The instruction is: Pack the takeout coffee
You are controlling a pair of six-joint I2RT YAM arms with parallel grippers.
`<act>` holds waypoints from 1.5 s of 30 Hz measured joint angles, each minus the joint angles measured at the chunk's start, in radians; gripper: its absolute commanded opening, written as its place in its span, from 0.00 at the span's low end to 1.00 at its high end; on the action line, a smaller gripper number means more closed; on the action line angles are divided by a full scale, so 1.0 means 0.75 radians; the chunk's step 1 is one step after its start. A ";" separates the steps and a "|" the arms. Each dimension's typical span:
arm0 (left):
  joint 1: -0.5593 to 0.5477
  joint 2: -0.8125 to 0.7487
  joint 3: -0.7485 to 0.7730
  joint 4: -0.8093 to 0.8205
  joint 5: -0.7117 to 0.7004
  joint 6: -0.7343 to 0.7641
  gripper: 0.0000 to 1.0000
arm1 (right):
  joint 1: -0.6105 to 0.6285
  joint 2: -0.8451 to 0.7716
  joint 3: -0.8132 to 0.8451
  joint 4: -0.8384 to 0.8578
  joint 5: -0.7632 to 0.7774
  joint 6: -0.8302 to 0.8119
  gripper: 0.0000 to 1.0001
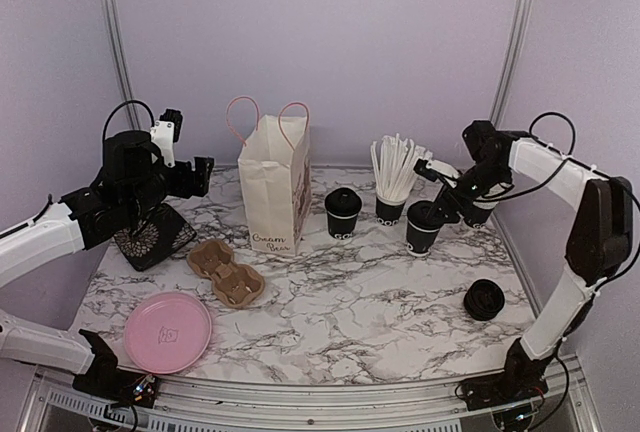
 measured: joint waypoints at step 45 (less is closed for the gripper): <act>0.000 0.521 0.988 -0.618 0.208 -0.263 0.78 | -0.286 -0.231 -0.124 0.262 -0.128 0.211 0.96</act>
